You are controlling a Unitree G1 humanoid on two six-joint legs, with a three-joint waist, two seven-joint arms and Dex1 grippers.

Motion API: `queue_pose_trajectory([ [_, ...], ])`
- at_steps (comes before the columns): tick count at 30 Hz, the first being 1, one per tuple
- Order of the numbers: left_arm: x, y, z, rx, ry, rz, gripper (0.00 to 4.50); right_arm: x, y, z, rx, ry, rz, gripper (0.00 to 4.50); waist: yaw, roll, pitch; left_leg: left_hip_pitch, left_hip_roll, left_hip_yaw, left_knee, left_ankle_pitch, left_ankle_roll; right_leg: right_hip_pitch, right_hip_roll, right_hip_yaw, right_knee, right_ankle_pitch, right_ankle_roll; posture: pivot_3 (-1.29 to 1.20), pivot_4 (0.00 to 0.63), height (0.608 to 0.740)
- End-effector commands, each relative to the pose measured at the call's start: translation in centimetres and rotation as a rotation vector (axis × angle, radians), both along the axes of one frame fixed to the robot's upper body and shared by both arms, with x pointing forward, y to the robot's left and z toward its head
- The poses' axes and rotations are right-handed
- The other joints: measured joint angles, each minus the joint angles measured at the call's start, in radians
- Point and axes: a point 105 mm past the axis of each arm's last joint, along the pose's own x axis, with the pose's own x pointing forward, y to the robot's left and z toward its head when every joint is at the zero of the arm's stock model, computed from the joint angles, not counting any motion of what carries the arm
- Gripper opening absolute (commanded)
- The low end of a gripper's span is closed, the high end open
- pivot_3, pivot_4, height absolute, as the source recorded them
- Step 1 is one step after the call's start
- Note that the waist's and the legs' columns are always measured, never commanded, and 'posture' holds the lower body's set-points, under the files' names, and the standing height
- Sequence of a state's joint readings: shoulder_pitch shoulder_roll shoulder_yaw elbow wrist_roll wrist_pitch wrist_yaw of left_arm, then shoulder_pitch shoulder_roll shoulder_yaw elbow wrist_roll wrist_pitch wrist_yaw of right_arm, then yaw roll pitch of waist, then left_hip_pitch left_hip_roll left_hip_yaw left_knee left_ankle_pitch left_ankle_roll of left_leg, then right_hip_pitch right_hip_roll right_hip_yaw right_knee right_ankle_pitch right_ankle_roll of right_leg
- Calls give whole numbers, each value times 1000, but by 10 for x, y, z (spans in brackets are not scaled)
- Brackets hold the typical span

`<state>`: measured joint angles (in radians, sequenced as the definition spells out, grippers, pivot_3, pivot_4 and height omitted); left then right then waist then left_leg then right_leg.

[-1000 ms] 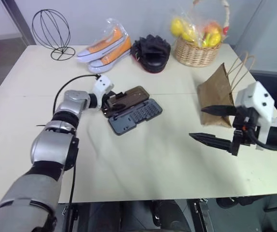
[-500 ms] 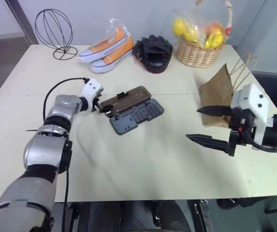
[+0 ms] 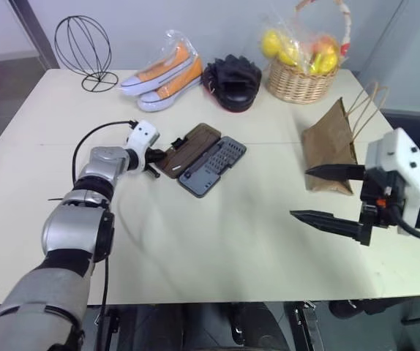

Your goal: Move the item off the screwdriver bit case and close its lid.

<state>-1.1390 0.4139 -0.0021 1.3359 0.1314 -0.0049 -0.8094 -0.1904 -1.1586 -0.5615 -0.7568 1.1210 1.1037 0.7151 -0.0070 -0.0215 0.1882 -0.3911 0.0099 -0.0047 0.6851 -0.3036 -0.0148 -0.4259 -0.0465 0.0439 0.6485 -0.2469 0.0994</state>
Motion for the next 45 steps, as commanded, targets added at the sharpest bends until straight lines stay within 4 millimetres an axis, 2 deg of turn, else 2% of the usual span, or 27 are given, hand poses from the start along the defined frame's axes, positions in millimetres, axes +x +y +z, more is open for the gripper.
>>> queue_pose_trajectory([
  [1, -9, -5, -14, 14, 64, -70, 40, 0, -2, 8, -4, -46, -7, 4500, 0, 0, 0, 0, 0, 0, 0, 0, 0, 0, 0, 0, 0, 0, 0, 0, 150, 740],
  [11, -35, -32, -25, 105, 116, -414, 40, -2, -11, 7, -28, -27, 11, 4500, 20, 0, 0, 0, -1, 1, 0, 0, 0, 0, 0, 0, -1, 0, 0, 0, 150, 740],
  [15, -60, -53, -28, 166, 141, -704, 40, -19, -12, 1, -47, 35, 75, 4500, 24, 0, 0, -1, -1, 1, 0, 0, 0, 0, 0, 0, -2, 0, 0, 0, 150, 740],
  [21, -82, -63, -38, 202, 154, -905, 40, -23, -15, -7, -52, 49, 73, 4500, 21, 0, 0, -1, -1, 1, 0, 0, 0, 1, 0, 0, -2, 0, 0, 0, 150, 740],
  [28, -94, -60, -46, 242, 145, -982, 40, -27, -11, -14, -51, 64, 93, 4500, 20, 0, -1, 0, -1, 1, 0, 0, 0, 1, 0, 0, -2, 0, 0, 0, 150, 740],
  [35, -95, -69, -42, 223, 130, -1004, 40, -25, -10, -16, -57, 63, 98, 4500, 21, 0, -2, 0, -1, 1, 0, 0, 0, 1, 0, 0, -2, 0, 0, 0, 150, 740],
  [39, -92, -67, -33, 186, 121, -980, 40, -22, -9, -16, -59, 56, 107, 4500, 20, 0, -2, 0, -1, 1, 0, 0, 0, 1, 0, 0, -2, 0, 0, 0, 150, 740],
  [42, -89, -61, -24, 163, 106, -954, 926, -19, -10, -17, -59, 53, 108, 4500, 19, 0, -2, 0, -1, 1, 0, 0, 0, 1, 0, 0, -2, 0, 0, 0, 150, 740],
  [45, -83, -55, -8, 133, 46, -896, 2464, -17, -9, -18, -59, 53, 121, 4500, 16, -1, -1, 0, 0, 0, 0, 0, 0, 1, 1, 0, -1, 0, 0, 0, 150, 740],
])
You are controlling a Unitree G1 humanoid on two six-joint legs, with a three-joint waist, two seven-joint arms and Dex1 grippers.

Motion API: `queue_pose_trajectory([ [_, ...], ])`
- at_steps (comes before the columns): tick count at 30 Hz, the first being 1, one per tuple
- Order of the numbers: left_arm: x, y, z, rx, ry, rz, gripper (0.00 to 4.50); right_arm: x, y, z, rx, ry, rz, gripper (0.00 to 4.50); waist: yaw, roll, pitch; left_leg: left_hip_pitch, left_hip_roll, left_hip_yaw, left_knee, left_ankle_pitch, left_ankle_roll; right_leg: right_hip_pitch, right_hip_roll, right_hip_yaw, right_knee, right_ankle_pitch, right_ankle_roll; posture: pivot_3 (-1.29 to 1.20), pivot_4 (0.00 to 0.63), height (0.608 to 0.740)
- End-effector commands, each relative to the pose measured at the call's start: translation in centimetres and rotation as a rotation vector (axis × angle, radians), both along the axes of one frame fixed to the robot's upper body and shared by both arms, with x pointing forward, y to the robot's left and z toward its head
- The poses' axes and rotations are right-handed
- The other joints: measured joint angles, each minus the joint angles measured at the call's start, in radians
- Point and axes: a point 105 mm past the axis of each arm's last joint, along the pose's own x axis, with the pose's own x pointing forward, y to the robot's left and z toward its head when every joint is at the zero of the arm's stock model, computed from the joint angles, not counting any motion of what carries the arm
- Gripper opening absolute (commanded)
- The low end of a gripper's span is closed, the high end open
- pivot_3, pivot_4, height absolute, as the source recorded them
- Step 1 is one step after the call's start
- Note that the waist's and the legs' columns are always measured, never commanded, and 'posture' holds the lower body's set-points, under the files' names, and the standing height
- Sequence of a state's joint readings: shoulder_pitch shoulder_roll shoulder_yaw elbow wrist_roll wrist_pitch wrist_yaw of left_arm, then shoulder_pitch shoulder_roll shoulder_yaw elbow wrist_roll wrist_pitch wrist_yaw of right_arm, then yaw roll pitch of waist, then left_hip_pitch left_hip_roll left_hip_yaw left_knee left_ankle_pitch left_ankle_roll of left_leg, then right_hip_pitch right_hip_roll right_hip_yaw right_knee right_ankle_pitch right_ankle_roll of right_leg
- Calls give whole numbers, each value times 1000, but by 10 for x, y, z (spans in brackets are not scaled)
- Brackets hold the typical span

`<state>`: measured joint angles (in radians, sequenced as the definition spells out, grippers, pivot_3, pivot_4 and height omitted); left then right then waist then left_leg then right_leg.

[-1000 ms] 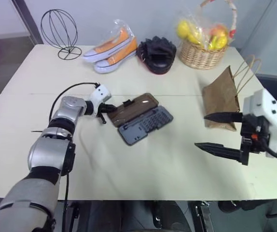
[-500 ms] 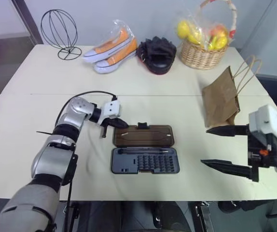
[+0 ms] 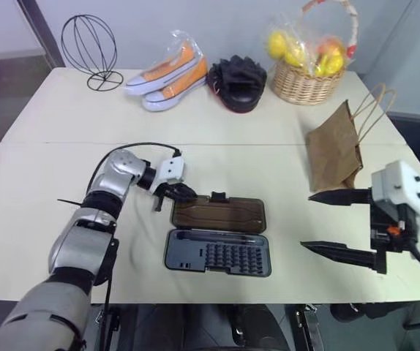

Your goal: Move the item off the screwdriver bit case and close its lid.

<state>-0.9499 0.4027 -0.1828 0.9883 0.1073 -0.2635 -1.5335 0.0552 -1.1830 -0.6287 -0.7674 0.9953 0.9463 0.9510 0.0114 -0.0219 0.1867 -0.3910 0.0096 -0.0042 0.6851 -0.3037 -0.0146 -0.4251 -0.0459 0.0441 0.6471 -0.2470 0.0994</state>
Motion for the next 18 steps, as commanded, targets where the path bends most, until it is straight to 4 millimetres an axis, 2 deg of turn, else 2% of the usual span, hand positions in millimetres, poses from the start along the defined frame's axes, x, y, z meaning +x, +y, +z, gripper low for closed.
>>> queue_pose_trajectory([
  [1, 3, 10, 20, -50, -31, 44, 3031, 3, 1, 5, -5, -30, 21, 4500, -5, 0, 0, 0, 0, 0, 0, 0, 0, 0, 0, 0, 0, 0, 0, 0, 150, 740],
  [2, 3, 15, 30, -79, -36, 64, 3491, 4, 1, 4, -4, -28, 27, 4500, -7, 0, 0, 0, 1, -1, 0, 0, 0, 0, 1, 0, 0, 0, 0, 0, 150, 740],
  [4, -1, 22, 49, -137, -29, 91, 3491, 6, 1, 3, -2, -22, 38, 4500, -10, 0, 0, 0, 2, -1, 0, 0, 0, -1, 1, 0, 1, 0, 0, 0, 150, 740],
  [6, -15, 27, 72, -205, 1, 96, 3491, 9, 2, 1, -1, -18, 51, 4500, -14, 0, 0, 0, 3, -2, 0, 0, 0, -1, 1, 0, 1, 0, 0, 0, 150, 740],
  [9, -54, 26, 97, -284, 110, 57, 3491, 14, 2, -2, 1, -16, 68, 4500, -24, 0, 0, 0, 5, -2, 0, 0, 0, -1, 1, 0, 1, 0, 0, 0, 150, 740],
  [11, -83, 24, 96, -265, 179, 10, 3491, 18, 5, -4, 7, -16, 88, 4500, -28, 0, 0, 0, 5, -2, 0, 0, 0, -1, 0, 0, 1, 0, 0, 0, 150, 740],
  [13, -106, 23, 84, -212, 211, -26, 3491, 23, 8, -6, 13, -16, 102, 4500, -28, 1, 0, 1, 5, -1, 0, 0, 0, -1, 0, 1, 1, 0, 0, 0, 150, 740],
  [14, -116, 23, 76, -183, 221, -45, 2968, 26, 10, -7, 19, -16, 113, 4500, -28, 1, 0, 1, 5, -1, 0, 0, 0, -1, 1, 1, 1, 0, 0, 0, 150, 740],
  [15, -125, 23, 66, -154, 240, -57, 2693, 29, 13, -8, 22, -15, 125, 4500, -28, 1, 0, 2, 5, -1, 0, 0, -1, -1, 1, 1, 1, 0, 0, 0, 150, 740],
  [18, -135, 22, 41, -115, 253, -42, 1187, 40, 20, -12, 23, -18, 154, 4500, -26, 2, 1, 2, 5, 0, 0, 1, -1, -1, 1, 2, 1, 0, -1, 0, 150, 740],
])
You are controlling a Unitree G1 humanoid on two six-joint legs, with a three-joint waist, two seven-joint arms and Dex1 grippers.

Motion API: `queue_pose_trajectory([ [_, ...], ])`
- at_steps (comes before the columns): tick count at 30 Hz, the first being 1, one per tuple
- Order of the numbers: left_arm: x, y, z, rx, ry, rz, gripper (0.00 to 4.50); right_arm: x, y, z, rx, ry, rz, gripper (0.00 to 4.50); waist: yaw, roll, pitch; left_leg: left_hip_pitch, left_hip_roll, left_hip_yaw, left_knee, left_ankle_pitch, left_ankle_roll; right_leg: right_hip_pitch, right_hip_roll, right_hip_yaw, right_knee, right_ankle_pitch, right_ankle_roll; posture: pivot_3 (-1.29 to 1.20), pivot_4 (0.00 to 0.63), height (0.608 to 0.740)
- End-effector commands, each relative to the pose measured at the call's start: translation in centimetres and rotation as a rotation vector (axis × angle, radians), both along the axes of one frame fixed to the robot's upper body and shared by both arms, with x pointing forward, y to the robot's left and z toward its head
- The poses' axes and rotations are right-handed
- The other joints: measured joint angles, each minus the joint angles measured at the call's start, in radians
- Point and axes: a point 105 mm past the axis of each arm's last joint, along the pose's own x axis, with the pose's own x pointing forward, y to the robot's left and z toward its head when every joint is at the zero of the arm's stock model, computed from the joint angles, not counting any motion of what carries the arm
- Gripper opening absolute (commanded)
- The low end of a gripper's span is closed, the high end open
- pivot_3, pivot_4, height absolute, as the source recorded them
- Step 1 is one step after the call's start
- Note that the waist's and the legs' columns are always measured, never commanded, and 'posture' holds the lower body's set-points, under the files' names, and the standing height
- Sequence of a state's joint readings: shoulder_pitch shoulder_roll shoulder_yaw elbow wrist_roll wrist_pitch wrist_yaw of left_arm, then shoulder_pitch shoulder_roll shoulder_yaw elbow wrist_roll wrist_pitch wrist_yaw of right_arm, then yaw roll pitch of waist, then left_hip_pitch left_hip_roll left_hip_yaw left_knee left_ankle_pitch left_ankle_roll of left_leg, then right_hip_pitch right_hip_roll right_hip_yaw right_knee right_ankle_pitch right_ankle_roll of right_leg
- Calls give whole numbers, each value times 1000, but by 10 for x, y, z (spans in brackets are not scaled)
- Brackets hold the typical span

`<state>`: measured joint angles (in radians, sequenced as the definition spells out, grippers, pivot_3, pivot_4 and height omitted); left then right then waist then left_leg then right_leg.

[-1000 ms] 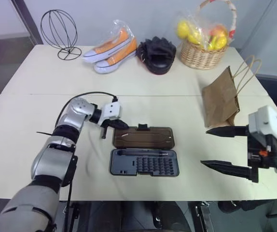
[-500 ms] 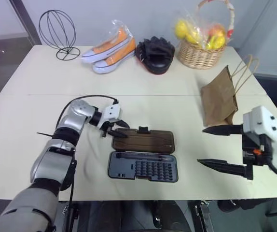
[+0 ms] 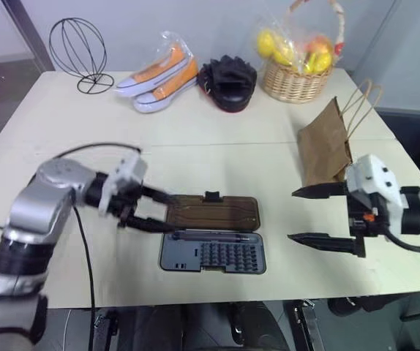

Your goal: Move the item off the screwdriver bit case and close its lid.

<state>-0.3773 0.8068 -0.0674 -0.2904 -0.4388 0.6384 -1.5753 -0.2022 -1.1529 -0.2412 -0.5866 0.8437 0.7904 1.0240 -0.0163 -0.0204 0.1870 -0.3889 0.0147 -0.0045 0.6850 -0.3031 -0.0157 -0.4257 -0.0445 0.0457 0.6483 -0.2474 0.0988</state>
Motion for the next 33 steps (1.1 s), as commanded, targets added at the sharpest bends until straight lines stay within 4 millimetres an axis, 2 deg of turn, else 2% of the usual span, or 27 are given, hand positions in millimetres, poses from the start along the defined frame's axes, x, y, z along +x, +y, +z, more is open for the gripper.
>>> queue_pose_trajectory([
  [1, -10, -5, -19, 46, -42, -20, 724, 13, 8, -2, 0, -28, 31, 4500, 3, 0, 0, 0, 0, 0, 0, 0, 0, 0, 0, 0, 0, 0, 0, 0, 150, 740],
  [2, -11, -4, -28, 66, -55, -18, 184, 19, 10, -4, 3, -29, 29, 4500, 2, 0, 0, 0, 0, 0, 0, 0, -1, 0, 0, 0, 0, 0, -1, 0, 150, 740],
  [3, -9, -4, -34, 79, -63, -6, 45, 26, 12, -6, 1, -40, 23, 4500, 4, 0, 0, 0, 0, 1, 0, 0, -1, 0, 0, 0, 0, -1, -3, 0, 150, 740],
  [10, 2, -7, -61, 102, -112, 65, 45, 65, 24, -19, -15, -80, -42, 4500, 3, 0, 0, -1, -2, 1, 0, 1, -1, -1, 0, 0, -1, 0, 0, 0, 150, 740],
  [16, 4, -15, -67, 66, -114, 98, 45, 83, 29, -38, -45, -63, -45, 4500, 3, 0, 0, -1, -2, 1, 0, 1, -1, -1, 0, 0, 0, 0, 0, 0, 150, 740],
  [23, 1, -12, -74, 86, -111, 103, 45, 102, 32, -52, -74, -39, -66, 4500, 2, 1, 0, -1, -2, 1, 0, 1, -1, -1, -1, 0, 0, 0, 0, 0, 150, 740],
  [25, 0, -10, -75, 90, -102, 107, 45, 108, 34, -61, -129, -31, -57, 4500, 2, 1, 0, -1, -2, 1, 0, 1, -1, -1, -1, 0, 0, 0, 0, 0, 150, 740],
  [31, -5, -8, -78, 100, -94, 106, 45, 122, 51, -75, -178, -7, -10, 4500, -2, 3, -1, 0, -2, 1, 0, 1, -1, -1, 0, 0, 1, 0, 0, 0, 150, 740],
  [33, -7, -7, -78, 101, -93, 110, 0, 125, 54, -84, -193, 8, -1, 3914, -1, 3, -2, 0, -2, 1, -1, 1, -1, -1, 0, 0, 1, 1, 0, 0, 150, 740],
])
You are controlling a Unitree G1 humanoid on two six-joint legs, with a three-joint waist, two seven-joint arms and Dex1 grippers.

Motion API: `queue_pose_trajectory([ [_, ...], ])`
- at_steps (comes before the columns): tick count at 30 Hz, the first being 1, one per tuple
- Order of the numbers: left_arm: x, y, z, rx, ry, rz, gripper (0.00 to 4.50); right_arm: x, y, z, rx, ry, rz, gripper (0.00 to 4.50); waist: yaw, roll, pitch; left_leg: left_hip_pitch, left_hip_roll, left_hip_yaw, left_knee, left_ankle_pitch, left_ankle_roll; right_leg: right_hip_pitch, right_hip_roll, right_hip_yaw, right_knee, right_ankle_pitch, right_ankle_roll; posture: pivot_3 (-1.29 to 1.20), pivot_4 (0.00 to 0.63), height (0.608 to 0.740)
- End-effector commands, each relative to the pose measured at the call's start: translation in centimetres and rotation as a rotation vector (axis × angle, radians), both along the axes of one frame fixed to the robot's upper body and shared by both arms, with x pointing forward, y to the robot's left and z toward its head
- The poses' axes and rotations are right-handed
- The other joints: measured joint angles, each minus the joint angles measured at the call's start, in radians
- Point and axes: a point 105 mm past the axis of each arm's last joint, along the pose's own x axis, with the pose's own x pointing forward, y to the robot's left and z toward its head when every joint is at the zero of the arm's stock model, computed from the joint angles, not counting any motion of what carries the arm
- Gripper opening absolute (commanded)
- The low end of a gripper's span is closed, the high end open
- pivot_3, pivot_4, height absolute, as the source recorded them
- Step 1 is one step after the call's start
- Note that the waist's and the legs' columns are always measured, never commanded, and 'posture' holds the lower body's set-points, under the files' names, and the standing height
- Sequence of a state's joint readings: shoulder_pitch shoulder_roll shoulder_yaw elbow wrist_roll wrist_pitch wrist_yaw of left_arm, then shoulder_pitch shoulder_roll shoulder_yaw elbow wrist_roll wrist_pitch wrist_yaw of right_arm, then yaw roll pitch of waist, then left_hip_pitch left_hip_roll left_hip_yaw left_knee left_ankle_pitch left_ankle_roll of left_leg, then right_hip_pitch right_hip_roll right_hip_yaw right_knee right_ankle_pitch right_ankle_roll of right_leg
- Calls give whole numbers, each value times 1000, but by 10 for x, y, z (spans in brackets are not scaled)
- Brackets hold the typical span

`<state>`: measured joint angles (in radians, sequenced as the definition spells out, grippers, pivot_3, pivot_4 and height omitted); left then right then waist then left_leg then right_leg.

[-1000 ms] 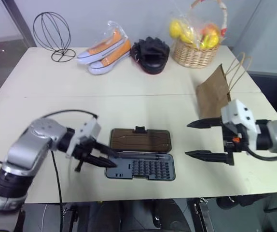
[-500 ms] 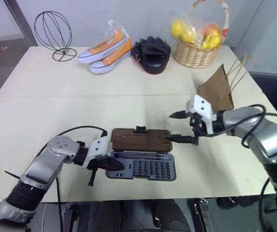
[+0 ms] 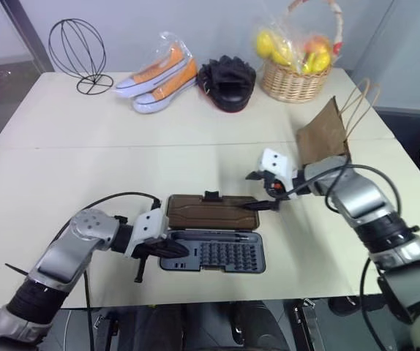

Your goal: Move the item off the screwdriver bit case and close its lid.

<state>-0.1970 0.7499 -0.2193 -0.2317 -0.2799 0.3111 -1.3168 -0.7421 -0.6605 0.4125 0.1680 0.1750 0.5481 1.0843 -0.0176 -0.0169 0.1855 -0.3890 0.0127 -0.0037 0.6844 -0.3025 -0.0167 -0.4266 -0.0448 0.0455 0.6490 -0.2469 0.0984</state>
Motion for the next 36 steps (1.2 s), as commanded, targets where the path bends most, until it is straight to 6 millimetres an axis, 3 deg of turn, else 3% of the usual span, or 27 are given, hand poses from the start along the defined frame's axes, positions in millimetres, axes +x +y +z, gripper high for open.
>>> queue_pose_trajectory([
  [1, -8, 4, -12, 38, 45, 10, 0, 7, 3, -2, -30, -33, 24, 3589, 0, 0, 0, 0, 0, 0, 0, 0, 0, 0, 0, 0, 0, 0, 0, 0, 150, 740],
  [7, -11, 5, -10, 35, 48, 23, 0, 7, 1, -23, -58, -19, 34, 584, 0, 1, -1, 1, 0, 0, 0, 0, 0, 1, -1, 0, 0, 0, 0, 0, 150, 740],
  [14, -10, 7, -13, 37, 54, 44, 0, 2, 4, -32, -73, -22, 55, 584, 0, 2, -3, 5, 0, 0, 0, 0, 0, 4, 0, 0, 0, 0, 0, 0, 150, 740],
  [16, -9, 7, -14, 37, 57, 50, 0, 1, 4, -33, -68, -24, 54, 48, -1, 2, -3, 6, 0, 0, 0, 0, 0, 5, 0, 0, 0, 0, 0, 0, 150, 740],
  [20, -8, 9, -16, 39, 62, 58, 0, -1, 5, -37, -83, -34, 67, 22, -3, 2, -3, 19, 1, 0, -4, -1, 1, 18, 1, -1, -2, -3, -5, 0, 150, 740],
  [26, -6, 9, -16, 38, 69, 63, 0, -4, 7, -39, -91, -57, 99, 22, -2, 2, -5, 19, 1, 0, -4, -1, 1, 18, 1, -1, -2, -3, -5, 0, 150, 740],
  [30, -6, 9, -16, 36, 73, 62, 0, 2, 8, -29, -106, -149, 87, 22, -3, 2, -5, 19, 1, 0, -4, -1, 1, 18, 1, -1, -2, -3, -5, 0, 150, 740],
  [36, -4, 10, -19, 39, 79, 67, 0, 11, 8, 3, -145, -368, 35, 22, -5, 3, -5, 19, 1, 0, -4, 0, 1, 17, 1, 0, -2, -3, -5, 0, 150, 740],
])
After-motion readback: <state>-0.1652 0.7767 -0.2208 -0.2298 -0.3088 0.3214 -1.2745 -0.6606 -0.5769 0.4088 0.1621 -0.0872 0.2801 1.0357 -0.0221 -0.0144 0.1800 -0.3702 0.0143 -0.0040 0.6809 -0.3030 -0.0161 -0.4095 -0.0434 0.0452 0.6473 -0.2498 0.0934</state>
